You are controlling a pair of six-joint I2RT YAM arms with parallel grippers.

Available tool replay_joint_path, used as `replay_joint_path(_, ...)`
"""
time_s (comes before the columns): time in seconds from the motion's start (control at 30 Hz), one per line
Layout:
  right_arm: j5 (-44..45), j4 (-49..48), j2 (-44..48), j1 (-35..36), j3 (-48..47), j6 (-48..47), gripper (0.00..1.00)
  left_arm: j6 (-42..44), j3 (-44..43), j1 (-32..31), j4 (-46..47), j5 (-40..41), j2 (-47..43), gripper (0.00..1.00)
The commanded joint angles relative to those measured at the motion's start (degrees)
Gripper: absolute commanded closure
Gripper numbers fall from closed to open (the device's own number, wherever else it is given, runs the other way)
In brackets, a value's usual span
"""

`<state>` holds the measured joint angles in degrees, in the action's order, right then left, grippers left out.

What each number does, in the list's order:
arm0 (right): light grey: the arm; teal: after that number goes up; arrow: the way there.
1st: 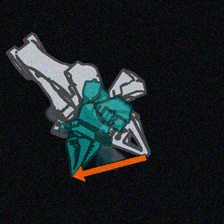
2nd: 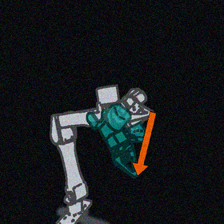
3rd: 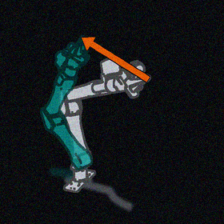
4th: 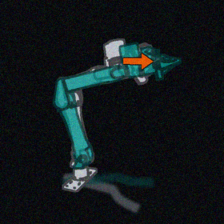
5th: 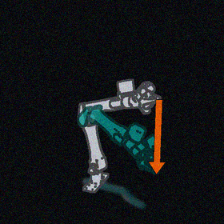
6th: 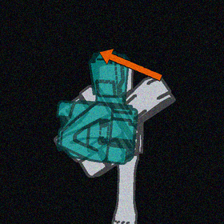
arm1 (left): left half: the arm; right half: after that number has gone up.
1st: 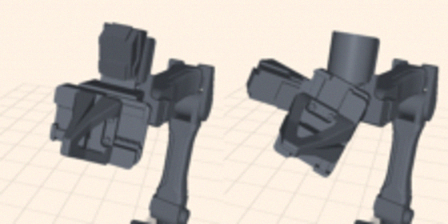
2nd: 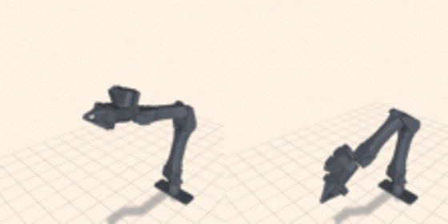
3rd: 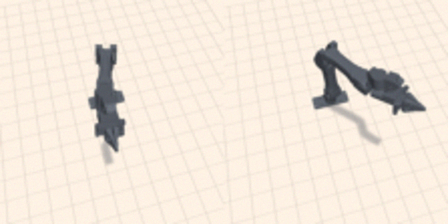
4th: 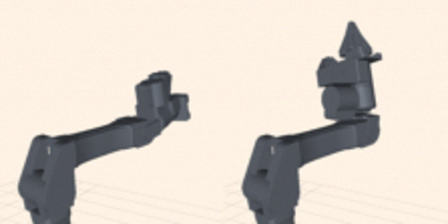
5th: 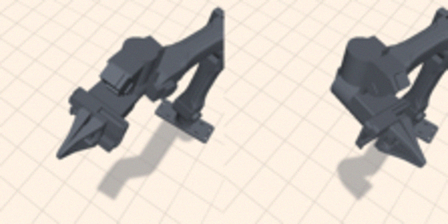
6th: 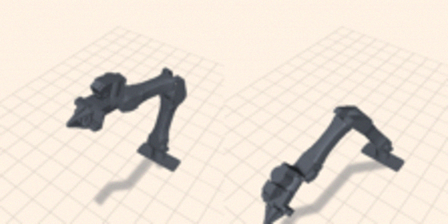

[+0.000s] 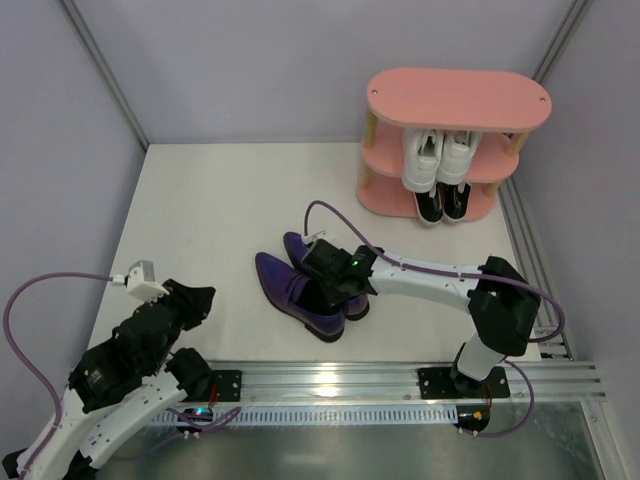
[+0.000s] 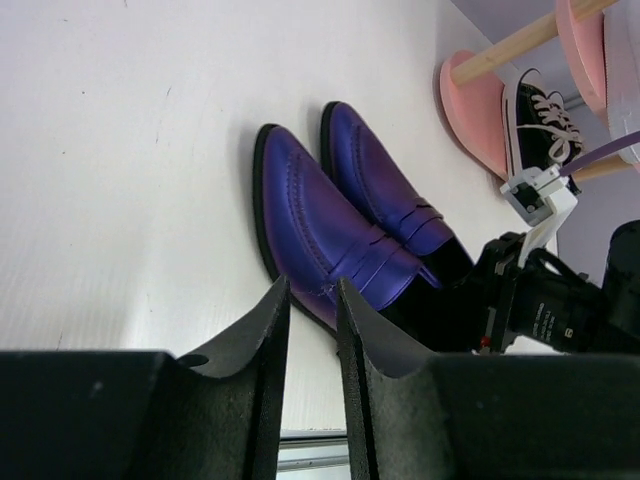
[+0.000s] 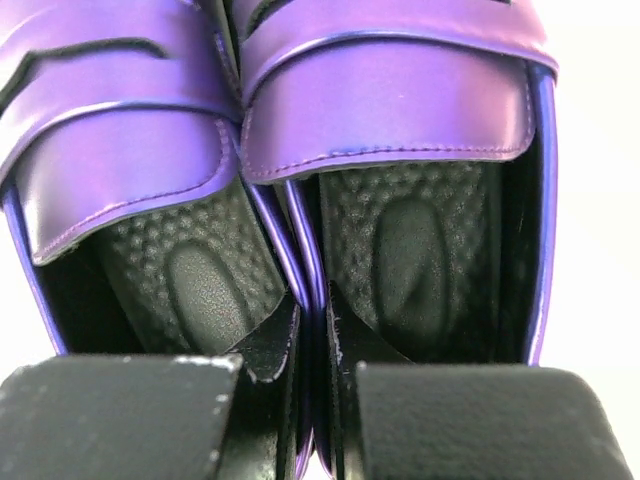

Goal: Place and organize the shoes onto the shoe shelf

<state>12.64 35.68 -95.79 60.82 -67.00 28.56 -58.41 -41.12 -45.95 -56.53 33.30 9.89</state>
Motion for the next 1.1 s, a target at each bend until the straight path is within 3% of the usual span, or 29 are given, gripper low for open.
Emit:
replay_joint_path(0.0,3.35,1.85,6.84,-4.91,2.66,-6.13,0.96,-0.65,-0.1,0.16,4.23,-0.07,1.97,0.75)
replay_joint_path(0.33,-1.82,-4.39,9.3,-7.38,3.81,-11.41,0.96,0.49,-0.62,0.25,10.03,-2.54,10.5,0.81)
replay_joint_path(0.53,-3.68,-2.2,15.88,-7.55,-1.72,-15.81,0.96,1.37,-1.94,0.16,12.15,-2.45,14.01,0.83)
replay_joint_path(0.9,-1.75,6.32,18.98,-13.61,-26.93,-20.99,0.96,2.52,-3.79,0.16,14.08,-2.71,16.92,0.85)
replay_joint_path(1.07,1.41,11.6,13.27,-18.97,-50.12,-24.07,0.96,2.78,-4.58,0.16,13.2,-2.63,16.48,0.85)
